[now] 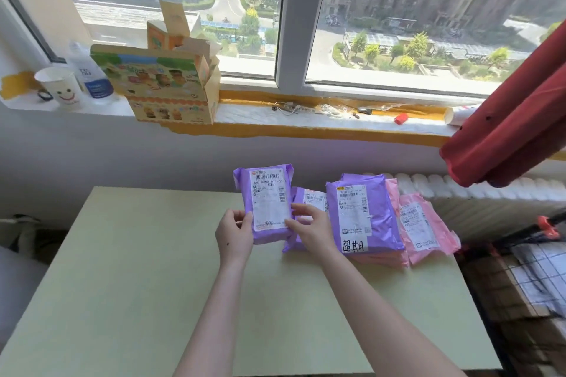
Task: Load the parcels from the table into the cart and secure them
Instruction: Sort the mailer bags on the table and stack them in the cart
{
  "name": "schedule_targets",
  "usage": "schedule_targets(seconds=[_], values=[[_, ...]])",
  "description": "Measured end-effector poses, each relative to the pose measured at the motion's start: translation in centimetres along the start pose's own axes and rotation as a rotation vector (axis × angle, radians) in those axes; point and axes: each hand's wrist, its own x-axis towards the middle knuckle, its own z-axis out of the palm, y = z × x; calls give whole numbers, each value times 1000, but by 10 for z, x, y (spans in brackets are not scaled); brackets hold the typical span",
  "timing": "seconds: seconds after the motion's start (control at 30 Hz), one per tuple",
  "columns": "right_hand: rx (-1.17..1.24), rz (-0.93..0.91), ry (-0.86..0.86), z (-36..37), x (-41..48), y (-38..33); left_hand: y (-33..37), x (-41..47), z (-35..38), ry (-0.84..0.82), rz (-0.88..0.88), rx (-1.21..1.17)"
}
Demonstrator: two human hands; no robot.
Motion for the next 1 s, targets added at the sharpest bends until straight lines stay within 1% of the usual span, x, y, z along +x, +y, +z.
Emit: schedule_targets(seconds=[0.07,0.17,0.37,0.53,0.73,0.83,1.0], values=[[109,-14,30,-16,-10,-2,12,-7,4,-39,41,-22],[207,-60,105,-44,-24,-4,33,-22,15,-109,89,-69],[367,-87,317,-110,-56,-12,84,-60,53,-295,246,-136],[370,-132,542,-166,-94,-21,123,-99,82,-507,296,-221],[318,-177,720,-222,-145,-16,150,-153,109,-708,312,-265],[319,-162,787,-247,-167,-12,162,-182,118,-800,282,-313],[369,-157,844,-288,-201,-5,171,-218,141,-871,367,-281]])
